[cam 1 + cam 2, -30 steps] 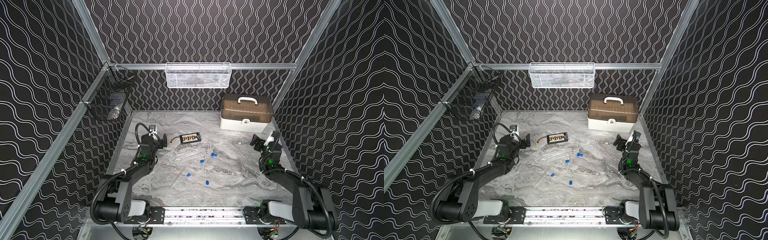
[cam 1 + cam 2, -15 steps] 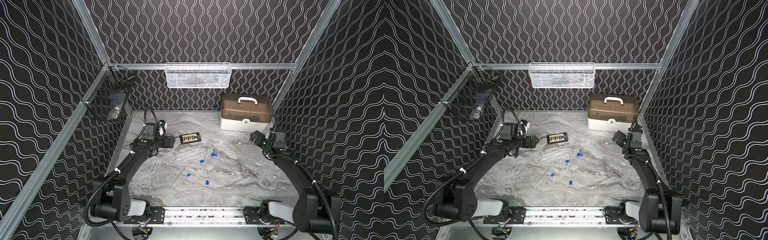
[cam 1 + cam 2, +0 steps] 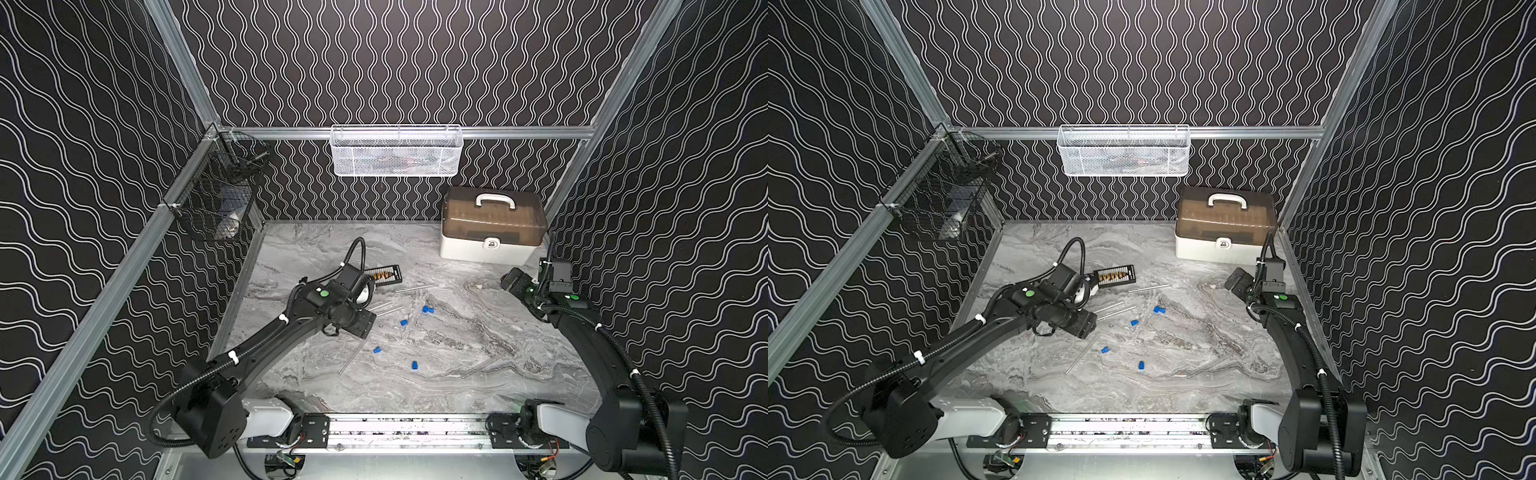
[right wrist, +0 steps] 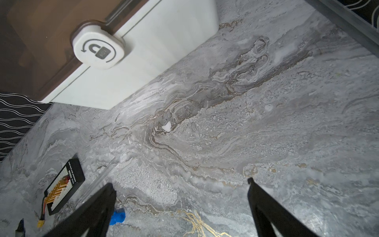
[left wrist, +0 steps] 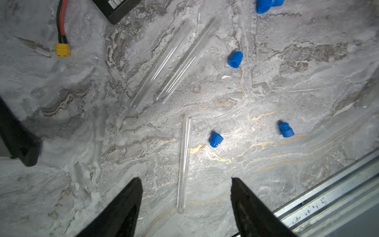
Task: Insert stoppers into test tubes
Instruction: Pick up the test tube at the center of the board.
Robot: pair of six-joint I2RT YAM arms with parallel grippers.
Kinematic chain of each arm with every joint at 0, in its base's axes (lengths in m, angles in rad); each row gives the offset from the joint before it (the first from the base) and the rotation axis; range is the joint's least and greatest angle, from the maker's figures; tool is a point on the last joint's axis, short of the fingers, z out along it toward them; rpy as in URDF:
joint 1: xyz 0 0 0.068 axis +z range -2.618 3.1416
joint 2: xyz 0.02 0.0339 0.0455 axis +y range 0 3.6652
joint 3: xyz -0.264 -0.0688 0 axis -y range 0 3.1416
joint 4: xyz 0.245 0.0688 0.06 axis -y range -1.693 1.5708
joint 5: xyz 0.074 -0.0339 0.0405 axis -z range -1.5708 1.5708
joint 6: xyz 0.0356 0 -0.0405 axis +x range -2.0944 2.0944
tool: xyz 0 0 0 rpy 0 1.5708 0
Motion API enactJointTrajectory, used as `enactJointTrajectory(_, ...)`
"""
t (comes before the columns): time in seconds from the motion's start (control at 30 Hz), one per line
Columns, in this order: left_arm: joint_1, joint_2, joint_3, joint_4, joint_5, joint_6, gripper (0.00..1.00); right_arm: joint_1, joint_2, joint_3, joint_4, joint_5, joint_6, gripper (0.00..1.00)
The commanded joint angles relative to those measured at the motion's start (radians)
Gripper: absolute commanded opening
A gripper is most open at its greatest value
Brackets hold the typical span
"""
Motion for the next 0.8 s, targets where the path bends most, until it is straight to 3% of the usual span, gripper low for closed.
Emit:
enactJointTrajectory(0.0, -0.027, 0.059, 0.068, -0.158, -0.091, -0.119, 0.71, 0.0, -0.008, 0.01, -0.03, 0.004, 0.012, 1.0)
enactJointTrajectory(0.13, -0.066, 0.114, 0.102, -0.269, -0.102, -0.241, 0.69, 0.0, -0.021, 0.006, -0.034, 0.016, 0.006, 1.0)
enactJointTrajectory(0.3, -0.088, 0.093, -0.01, -0.247, -0.088, -0.317, 0.66, 0.0, -0.025, 0.006, -0.032, 0.011, -0.002, 1.0)
enactJointTrajectory(0.77, -0.108, 0.236, -0.084, -0.052, -0.054, -0.259, 0.5, 0.0, -0.007, 0.02, -0.044, -0.001, 0.001, 1.0)
